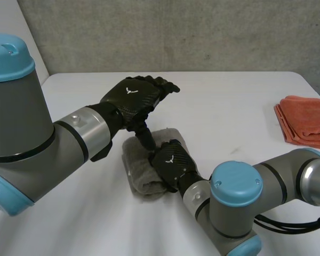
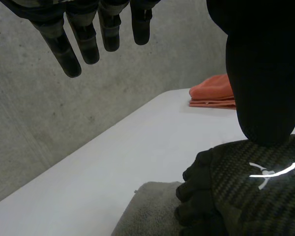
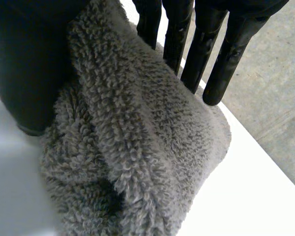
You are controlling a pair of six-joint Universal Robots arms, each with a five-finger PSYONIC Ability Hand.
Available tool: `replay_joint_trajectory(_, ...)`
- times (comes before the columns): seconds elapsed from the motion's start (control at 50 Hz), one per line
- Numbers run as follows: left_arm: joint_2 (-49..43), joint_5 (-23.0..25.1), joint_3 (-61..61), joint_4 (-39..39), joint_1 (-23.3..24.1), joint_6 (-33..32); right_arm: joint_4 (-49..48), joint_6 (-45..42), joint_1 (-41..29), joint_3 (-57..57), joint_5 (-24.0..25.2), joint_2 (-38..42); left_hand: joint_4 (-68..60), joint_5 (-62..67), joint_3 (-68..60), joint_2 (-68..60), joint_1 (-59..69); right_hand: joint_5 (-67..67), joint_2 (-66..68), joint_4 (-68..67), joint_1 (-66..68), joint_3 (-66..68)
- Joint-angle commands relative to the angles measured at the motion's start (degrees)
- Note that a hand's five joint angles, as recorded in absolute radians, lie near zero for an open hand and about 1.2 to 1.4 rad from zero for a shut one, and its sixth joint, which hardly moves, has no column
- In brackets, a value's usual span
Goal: Fold the laundry.
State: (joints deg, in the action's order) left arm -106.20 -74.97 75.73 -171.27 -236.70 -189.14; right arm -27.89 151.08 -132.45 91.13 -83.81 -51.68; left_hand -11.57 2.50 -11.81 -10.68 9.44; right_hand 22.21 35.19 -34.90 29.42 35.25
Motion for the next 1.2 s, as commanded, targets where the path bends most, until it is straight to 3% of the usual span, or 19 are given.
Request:
replay_joint_trajectory(0.02,-0.06,0.0,0.21,-0.03,0.01,0.08,0.2,0.1,0.0,-1.48,0.23,0.96,1.19,-2.12,1.43,0.3,0.94,23.41,20.43,-20.73,26.21,20.37)
replay_joint_trajectory(0.22,0.03,0.0,0.65,-0.03,-0.34,0.0,1.52,0.01,2.19,-1.74,0.49,0.09,1.19,-2.12,1.43,0.3,0.94,38.26,35.27,-35.57,41.05,35.21)
replay_joint_trajectory(0.38,0.2,0.0,1.26,-0.03,-1.22,0.08,4.77,-0.61,12.64,2.38,2.33,-5.45,1.19,-2.12,1.43,0.3,0.94,39.27,36.29,-36.58,42.06,36.23)
replay_joint_trajectory(0.46,0.29,0.0,1.61,-0.03,-1.4,0.0,5.3,-3.41,20.98,4.32,6.1,-8.0,1.19,-2.12,1.43,0.3,0.94,39.77,36.79,-37.09,42.57,36.73)
replay_joint_trajectory(0.6,0.12,0.0,1.88,-0.03,-1.84,0.08,5.83,-9.22,30.4,2.83,9.45,-7.3,1.19,-2.12,1.43,0.3,0.94,40.28,37.29,-37.59,43.07,37.23)
replay_joint_trajectory(0.76,0.12,0.0,2.4,-0.12,-2.37,0.0,10.92,-11.07,34.8,-10.78,11.83,-2.29,1.19,-2.12,1.43,0.3,0.94,45.15,42.17,-42.47,47.95,42.11)
replay_joint_trajectory(0.98,0.12,-0.18,2.49,-0.12,-2.89,0.0,14.35,-9.84,38.32,-39.52,12.88,4.65,1.19,-2.12,1.43,0.3,0.94,47.79,44.81,-45.1,50.58,44.75)
replay_joint_trajectory(1.2,0.12,-0.18,2.58,-0.12,-2.98,0.08,14.18,-9.66,46.31,-53.77,27.2,10.45,1.19,-2.12,1.43,0.3,0.94,47.79,44.81,-45.1,50.58,44.75)
